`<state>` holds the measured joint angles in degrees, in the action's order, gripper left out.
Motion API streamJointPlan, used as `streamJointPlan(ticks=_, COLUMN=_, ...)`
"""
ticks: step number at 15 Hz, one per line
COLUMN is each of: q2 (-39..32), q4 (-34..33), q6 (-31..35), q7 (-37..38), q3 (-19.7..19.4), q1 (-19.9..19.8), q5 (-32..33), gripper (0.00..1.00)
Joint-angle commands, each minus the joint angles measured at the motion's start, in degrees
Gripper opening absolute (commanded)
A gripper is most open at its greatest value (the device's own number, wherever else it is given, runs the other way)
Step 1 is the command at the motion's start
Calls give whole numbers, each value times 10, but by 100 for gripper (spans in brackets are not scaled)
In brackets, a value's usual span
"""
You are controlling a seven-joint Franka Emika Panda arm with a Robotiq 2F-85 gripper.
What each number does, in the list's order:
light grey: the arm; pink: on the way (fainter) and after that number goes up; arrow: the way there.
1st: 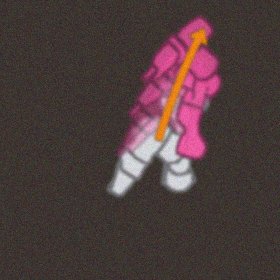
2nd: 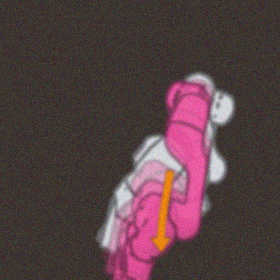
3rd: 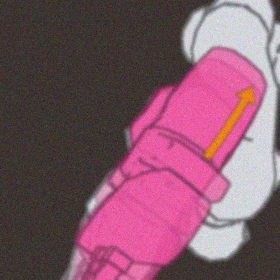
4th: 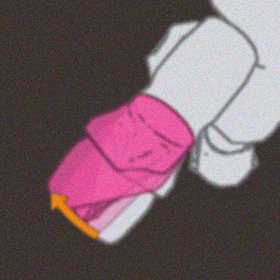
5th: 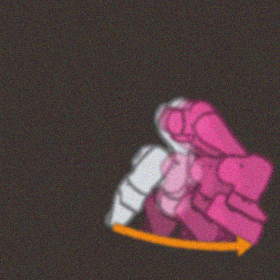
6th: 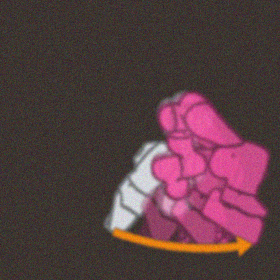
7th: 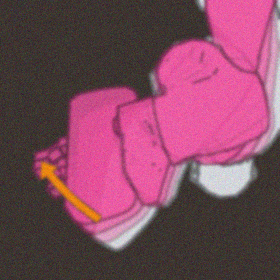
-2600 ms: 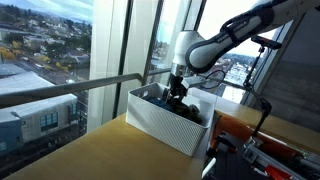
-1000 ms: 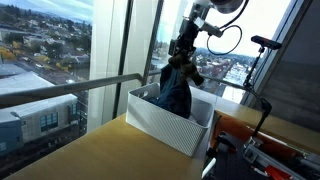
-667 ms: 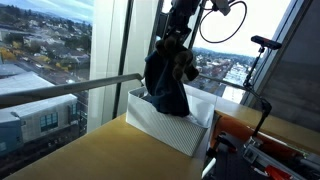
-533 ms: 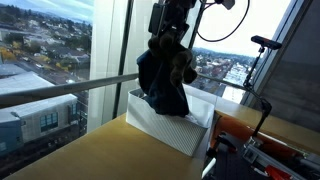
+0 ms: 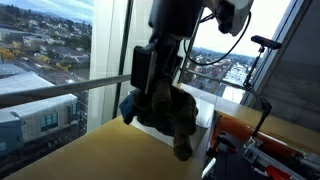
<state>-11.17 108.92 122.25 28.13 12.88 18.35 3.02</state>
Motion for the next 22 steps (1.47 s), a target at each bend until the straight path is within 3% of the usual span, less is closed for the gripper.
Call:
streamJointPlan(ticks=1, q2=-56, q4=-6, q6=50, q7=-2, q3=-4, q1=1, q5=-11, gripper=5)
streamJointPlan(ticks=7, q2=-168, q4=-29, q6=126, q7=-2, q3=-19, q1=7, q5=-42, gripper=5)
streamJointPlan(ticks=8, q2=-172, q4=-26, q6=131, q7=0, q3=-21, q1=9, q5=-45, gripper=44)
streamJointPlan(ticks=10, q2=-162, q4=-12, q6=139, q7=-2, q3=-25, q1=6, q5=-51, gripper=52)
streamJointPlan(ticks=17, q2=-9, q4=89, q6=162, q7=-16, q3=-70, q1=-57, q5=-62, gripper=99)
streamJointPlan(ticks=22, q2=29, q4=141, q6=204, q7=-31, q3=-134, q1=-123, q5=9, gripper=100)
